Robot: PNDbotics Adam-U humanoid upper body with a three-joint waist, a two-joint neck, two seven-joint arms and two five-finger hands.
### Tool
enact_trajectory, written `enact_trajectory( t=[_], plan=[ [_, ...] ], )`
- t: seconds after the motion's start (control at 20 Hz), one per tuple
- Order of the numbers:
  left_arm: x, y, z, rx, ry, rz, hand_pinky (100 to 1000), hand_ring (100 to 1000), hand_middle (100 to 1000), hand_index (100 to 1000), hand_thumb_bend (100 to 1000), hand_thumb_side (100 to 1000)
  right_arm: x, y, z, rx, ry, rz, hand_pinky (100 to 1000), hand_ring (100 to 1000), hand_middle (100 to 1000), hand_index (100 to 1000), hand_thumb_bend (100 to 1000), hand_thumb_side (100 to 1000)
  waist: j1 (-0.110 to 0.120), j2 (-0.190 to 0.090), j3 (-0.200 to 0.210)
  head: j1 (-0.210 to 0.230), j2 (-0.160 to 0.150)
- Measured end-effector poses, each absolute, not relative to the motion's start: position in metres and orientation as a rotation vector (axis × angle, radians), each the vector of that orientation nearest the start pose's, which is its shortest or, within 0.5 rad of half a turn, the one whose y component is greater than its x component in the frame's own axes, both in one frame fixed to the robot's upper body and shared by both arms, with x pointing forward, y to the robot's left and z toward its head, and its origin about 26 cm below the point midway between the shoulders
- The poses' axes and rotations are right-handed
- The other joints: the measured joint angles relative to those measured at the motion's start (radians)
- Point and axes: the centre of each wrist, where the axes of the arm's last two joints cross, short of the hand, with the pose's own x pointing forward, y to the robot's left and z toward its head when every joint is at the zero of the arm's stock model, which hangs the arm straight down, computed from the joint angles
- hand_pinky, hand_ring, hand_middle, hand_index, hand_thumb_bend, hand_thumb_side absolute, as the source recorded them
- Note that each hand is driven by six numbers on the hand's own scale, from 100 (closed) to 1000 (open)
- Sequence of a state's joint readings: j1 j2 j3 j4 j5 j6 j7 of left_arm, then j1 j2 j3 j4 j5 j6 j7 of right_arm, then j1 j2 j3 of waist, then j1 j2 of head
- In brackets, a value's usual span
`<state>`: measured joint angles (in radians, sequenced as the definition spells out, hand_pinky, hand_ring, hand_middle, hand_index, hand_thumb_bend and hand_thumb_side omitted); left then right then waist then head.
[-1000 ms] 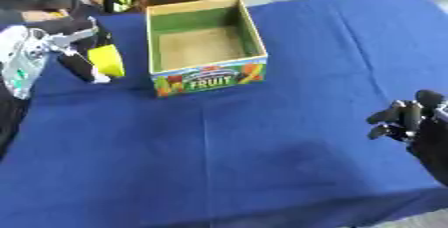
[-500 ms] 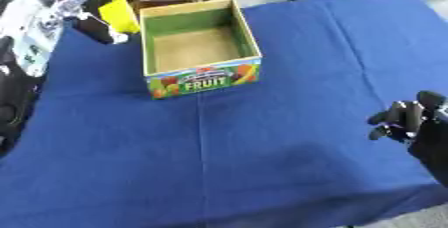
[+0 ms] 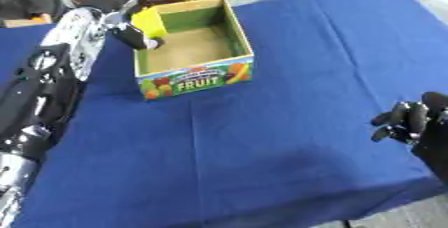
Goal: Pick up objects on the table and place them in the box.
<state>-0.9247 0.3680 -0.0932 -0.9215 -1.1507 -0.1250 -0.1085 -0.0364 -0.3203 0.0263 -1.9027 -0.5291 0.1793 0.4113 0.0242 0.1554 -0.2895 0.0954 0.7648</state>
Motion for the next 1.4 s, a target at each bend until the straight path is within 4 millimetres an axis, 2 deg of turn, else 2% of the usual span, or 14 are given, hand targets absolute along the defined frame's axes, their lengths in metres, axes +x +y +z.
enact_trajectory(
  t=[0.15, 0.25, 0.3, 0.4, 0.45, 0.55, 0.6, 0.75, 0.8, 0.85, 1.0, 1.2, 1.25, 1.4],
  plan=[
    [0.481, 0.257, 0.17, 1.183, -1.483, -1.402, 582, 534, 510, 688, 372, 336, 0.275, -0.285, 0.103, 0.616, -1.699, 0.357, 566, 655, 474, 388, 100, 628, 0.0, 0.003, -0.005, 0.002, 0.0],
    [0.481, 0.255, 0.164, 1.162, -1.486, -1.426, 612, 586, 562, 720, 484, 490, 0.275, -0.285, 0.103, 0.617, -1.698, 0.358, 566, 655, 474, 388, 100, 627, 0.0, 0.004, -0.006, 0.003, 0.0],
    [0.48, 0.253, 0.161, 1.148, -1.491, -1.439, 654, 643, 623, 758, 548, 582, 0.275, -0.285, 0.103, 0.618, -1.698, 0.359, 566, 655, 474, 388, 100, 627, 0.0, 0.004, -0.005, 0.003, 0.0],
    [0.48, 0.248, 0.159, 1.12, -1.51, -1.469, 698, 720, 709, 817, 638, 708, 0.275, -0.284, 0.103, 0.62, -1.697, 0.36, 566, 655, 474, 388, 100, 627, 0.0, 0.004, -0.005, 0.004, 0.0],
    [0.48, 0.246, 0.159, 1.107, -1.524, -1.483, 725, 763, 748, 841, 714, 793, 0.275, -0.284, 0.103, 0.62, -1.697, 0.36, 566, 655, 474, 388, 100, 627, 0.0, 0.004, -0.004, 0.004, 0.0],
    [0.478, 0.242, 0.158, 1.081, -1.559, -1.498, 754, 804, 787, 855, 801, 890, 0.275, -0.284, 0.103, 0.62, -1.697, 0.36, 566, 655, 474, 388, 100, 627, 0.0, 0.004, -0.001, 0.004, 0.0],
    [0.478, 0.241, 0.158, 1.072, -1.576, -1.5, 767, 819, 801, 862, 817, 919, 0.275, -0.284, 0.103, 0.62, -1.697, 0.36, 566, 655, 474, 388, 100, 627, 0.0, 0.003, 0.001, 0.004, 0.0],
    [0.474, 0.237, 0.16, 1.041, -1.649, -1.474, 788, 837, 805, 862, 812, 943, 0.275, -0.284, 0.103, 0.619, -1.697, 0.359, 566, 655, 474, 388, 100, 628, -0.002, -0.002, 0.008, 0.001, 0.0],
    [0.473, 0.235, 0.162, 1.033, -1.684, -1.452, 790, 836, 803, 858, 799, 1000, 0.275, -0.284, 0.103, 0.619, -1.697, 0.359, 566, 655, 474, 388, 100, 620, -0.002, -0.003, 0.011, -0.001, 0.0],
    [0.471, 0.234, 0.164, 1.021, -1.724, -1.422, 787, 832, 792, 852, 796, 935, 0.274, -0.284, 0.103, 0.619, -1.696, 0.359, 566, 655, 474, 388, 100, 627, -0.003, -0.003, 0.013, -0.001, 0.0],
    [0.464, 0.228, 0.173, 0.965, -1.867, -1.297, 767, 804, 753, 821, 767, 908, 0.274, -0.285, 0.103, 0.618, -1.695, 0.356, 566, 655, 474, 388, 100, 628, -0.008, -0.008, 0.025, -0.007, 0.0],
    [0.451, 0.224, 0.189, 0.868, -2.006, -1.145, 767, 804, 753, 821, 767, 908, 0.274, -0.285, 0.102, 0.616, -1.694, 0.354, 566, 655, 474, 388, 100, 628, -0.008, -0.011, 0.031, -0.013, 0.0],
    [0.449, 0.224, 0.193, 0.853, -2.02, -1.127, 699, 717, 645, 739, 655, 840, 0.274, -0.285, 0.102, 0.616, -1.694, 0.354, 566, 655, 473, 388, 100, 628, -0.008, -0.011, 0.031, -0.014, 0.0],
    [0.44, 0.224, 0.191, 0.798, -2.07, -1.062, 682, 688, 613, 721, 605, 845, 0.273, -0.287, 0.101, 0.606, -1.693, 0.34, 566, 654, 473, 388, 100, 628, -0.015, -0.017, 0.076, -0.035, 0.0]
  ],
)
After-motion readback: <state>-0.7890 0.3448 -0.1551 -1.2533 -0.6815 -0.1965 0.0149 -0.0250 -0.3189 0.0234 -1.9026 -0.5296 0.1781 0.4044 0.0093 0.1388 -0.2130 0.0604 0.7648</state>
